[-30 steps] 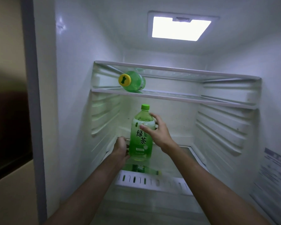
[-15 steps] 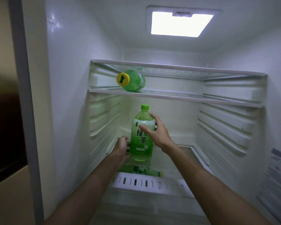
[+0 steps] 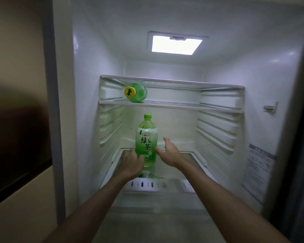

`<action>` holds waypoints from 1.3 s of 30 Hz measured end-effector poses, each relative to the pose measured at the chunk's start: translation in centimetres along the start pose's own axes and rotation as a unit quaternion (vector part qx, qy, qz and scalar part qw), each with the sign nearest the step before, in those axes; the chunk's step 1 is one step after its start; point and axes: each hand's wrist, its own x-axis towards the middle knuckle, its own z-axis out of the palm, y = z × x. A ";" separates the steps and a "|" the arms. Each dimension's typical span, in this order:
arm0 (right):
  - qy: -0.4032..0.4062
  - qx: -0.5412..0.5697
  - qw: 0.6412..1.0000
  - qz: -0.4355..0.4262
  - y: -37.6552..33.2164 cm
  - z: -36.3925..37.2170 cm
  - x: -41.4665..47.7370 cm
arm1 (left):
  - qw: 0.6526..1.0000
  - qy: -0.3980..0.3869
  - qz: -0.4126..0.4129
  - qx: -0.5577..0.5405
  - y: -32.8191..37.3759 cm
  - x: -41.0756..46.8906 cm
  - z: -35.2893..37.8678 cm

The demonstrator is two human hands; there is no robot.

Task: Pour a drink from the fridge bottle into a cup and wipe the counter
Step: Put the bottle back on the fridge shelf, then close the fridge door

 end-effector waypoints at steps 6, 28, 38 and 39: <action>-0.050 -0.099 0.994 0.005 -0.8 -0.7 -5.9 | 0.995 -0.027 0.058 0.082 0.5 -4.4 -1.7; -0.100 -0.241 0.965 0.036 -1.9 -4.1 -23.0 | 0.949 -0.082 0.068 0.298 0.7 -18.6 -6.2; -0.111 -0.312 0.944 0.011 -1.8 -6.9 -29.6 | 0.951 -0.073 0.051 0.296 2.9 -26.2 -6.2; -0.108 -0.315 0.943 0.004 -1.7 -7.2 -30.2 | 0.951 -0.071 0.047 0.298 3.0 -27.1 -6.3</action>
